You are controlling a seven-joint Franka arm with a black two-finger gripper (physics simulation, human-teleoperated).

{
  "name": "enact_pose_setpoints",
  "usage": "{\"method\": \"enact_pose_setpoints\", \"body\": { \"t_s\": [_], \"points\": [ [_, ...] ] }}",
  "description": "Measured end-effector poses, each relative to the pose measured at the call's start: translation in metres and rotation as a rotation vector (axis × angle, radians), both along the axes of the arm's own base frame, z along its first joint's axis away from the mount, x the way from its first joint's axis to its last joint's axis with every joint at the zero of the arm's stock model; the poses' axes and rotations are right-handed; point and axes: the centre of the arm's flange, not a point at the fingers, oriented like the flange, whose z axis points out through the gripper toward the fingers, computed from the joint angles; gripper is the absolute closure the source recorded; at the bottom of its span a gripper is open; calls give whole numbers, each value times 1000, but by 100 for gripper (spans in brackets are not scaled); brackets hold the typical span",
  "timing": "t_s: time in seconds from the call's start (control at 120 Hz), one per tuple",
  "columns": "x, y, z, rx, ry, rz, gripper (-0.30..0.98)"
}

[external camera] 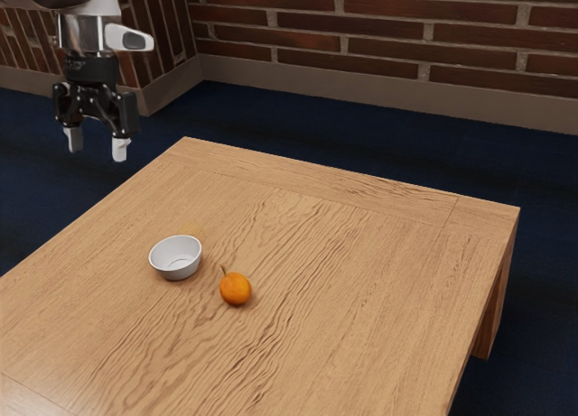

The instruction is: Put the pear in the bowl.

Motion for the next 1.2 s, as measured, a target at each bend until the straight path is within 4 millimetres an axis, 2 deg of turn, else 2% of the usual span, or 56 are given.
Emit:
{"method": "enact_pose_setpoints", "body": {
  "t_s": [0.108,0.242,0.608,0.692,0.85,1.025,1.133,1.2],
  "points": [
    [17,9,6,10,-135,1,0],
    [29,3,13,15,-230,-24,0],
    [38,-15,21,21,-313,-79,0],
    [40,-25,-7,17,-279,-102,0],
    [46,-49,-81,4,-223,-167,0],
    [76,-74,-158,-37,-211,-321,0],
    [90,-83,-197,-70,-204,-418,0],
    [96,-83,-213,-87,-205,-469,0]
  ]
}}
